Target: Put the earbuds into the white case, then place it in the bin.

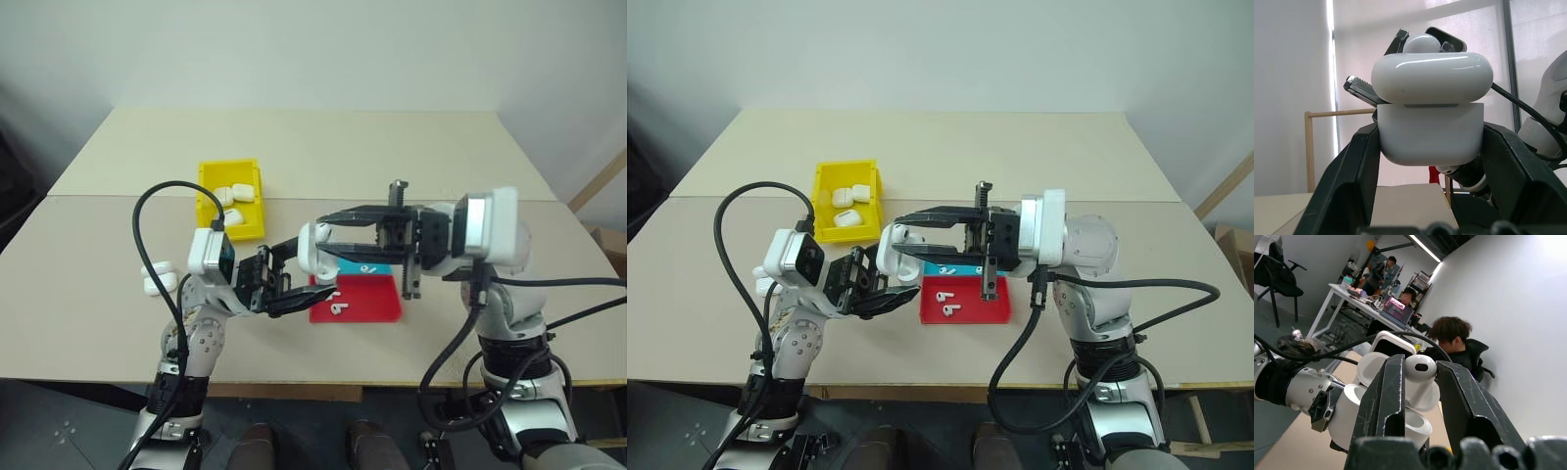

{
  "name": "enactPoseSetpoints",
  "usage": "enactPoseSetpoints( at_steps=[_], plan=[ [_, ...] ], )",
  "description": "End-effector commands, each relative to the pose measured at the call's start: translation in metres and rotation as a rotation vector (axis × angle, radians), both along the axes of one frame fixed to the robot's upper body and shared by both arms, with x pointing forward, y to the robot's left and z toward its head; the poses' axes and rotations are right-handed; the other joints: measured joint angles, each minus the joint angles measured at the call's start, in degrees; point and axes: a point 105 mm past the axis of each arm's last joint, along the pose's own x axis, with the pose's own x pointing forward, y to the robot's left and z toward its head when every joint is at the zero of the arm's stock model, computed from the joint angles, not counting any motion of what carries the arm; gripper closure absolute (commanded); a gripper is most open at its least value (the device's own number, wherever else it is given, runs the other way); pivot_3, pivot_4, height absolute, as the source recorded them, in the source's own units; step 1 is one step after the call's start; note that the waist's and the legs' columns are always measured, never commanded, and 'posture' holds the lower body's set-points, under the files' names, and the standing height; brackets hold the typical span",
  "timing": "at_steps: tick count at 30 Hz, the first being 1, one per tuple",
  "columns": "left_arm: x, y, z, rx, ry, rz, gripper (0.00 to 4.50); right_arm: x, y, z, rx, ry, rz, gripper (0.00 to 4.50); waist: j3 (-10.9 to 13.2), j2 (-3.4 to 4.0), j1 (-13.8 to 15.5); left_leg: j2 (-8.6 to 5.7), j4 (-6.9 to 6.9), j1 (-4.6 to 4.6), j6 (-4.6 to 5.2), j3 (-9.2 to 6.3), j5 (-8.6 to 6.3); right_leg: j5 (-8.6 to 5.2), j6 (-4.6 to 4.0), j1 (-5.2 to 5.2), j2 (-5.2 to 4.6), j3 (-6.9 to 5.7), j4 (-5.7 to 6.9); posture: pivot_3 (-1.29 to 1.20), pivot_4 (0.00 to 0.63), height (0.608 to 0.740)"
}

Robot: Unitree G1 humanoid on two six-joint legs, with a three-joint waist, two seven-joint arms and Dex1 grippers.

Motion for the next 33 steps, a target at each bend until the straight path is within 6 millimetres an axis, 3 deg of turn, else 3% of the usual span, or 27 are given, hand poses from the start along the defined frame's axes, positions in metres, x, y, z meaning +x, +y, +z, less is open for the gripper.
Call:
enactPoseSetpoints(
  at_steps=[1, 10, 13, 19, 26, 30, 33],
  plan=[
    [-0.006, -0.002, 0.007, -0.008, -0.041, -0.019, 1.73, -0.001, -0.002, 0.002, 0.003, -0.041, -0.018, 3.27, 0.0, 0.00, 0.0, 0.00, 0.00, 0.00, 0.00, 0.00, 0.00, 0.00, 0.00, 0.00, 0.00, 0.00, 0.00, 0.00, 0.150, 0.740],
    [-0.006, -0.002, 0.006, -0.005, -0.040, -0.018, 1.73, 0.001, -0.002, -0.004, -0.008, -0.054, -0.030, 3.27, 0.0, 0.00, 0.0, 0.00, 0.00, 0.00, 0.00, 0.00, 0.00, 0.00, 0.00, 0.00, 0.00, 0.00, 0.00, 0.00, 0.150, 0.740],
    [-0.005, -0.002, 0.006, -0.004, -0.040, -0.016, 1.73, 0.000, -0.002, -0.004, -0.012, -0.063, -0.028, 2.65, 0.0, 0.00, 0.0, 0.00, 0.00, 0.00, 0.00, 0.00, 0.00, 0.00, 0.00, 0.00, 0.00, 0.00, 0.00, 0.00, 0.150, 0.740],
    [-0.005, -0.002, 0.005, -0.004, -0.039, -0.013, 1.73, -0.001, -0.002, -0.005, -0.023, -0.077, -0.030, 0.64, 0.0, 0.00, 0.0, 0.00, 0.00, 0.00, 0.00, 0.00, 0.00, 0.00, 0.00, 0.00, 0.00, 0.00, 0.00, 0.00, 0.150, 0.740],
    [0.003, 0.010, -0.003, 0.048, -0.039, 0.066, 1.73, 0.006, -0.019, 0.008, -0.066, -0.007, -0.084, 0.64, 0.0, 0.00, 0.1, -0.01, 0.00, 0.00, 0.00, 0.00, 0.00, 0.00, 0.00, 0.01, -0.01, 0.00, -0.01, 0.00, 0.150, 0.740],
    [0.002, 0.036, -0.010, 0.099, -0.036, 0.136, 1.73, 0.021, -0.033, 0.009, -0.268, 0.094, -0.190, 0.64, 0.0, 0.04, -0.2, 0.00, 0.00, 0.00, 0.00, 0.02, 0.00, 0.00, 0.00, -0.02, 0.00, 0.03, -0.01, 0.00, 0.150, 0.740],
    [-0.008, 0.059, -0.013, 0.129, -0.002, 0.170, 1.73, 0.047, -0.042, 0.006, -0.479, 0.183, -0.345, 0.64, 0.1, 0.10, -0.4, 0.04, -0.03, 0.02, 0.01, 0.02, 0.00, 0.00, -0.01, -0.04, 0.03, 0.04, -0.02, 0.00, 0.150, 0.740]
  ],
)
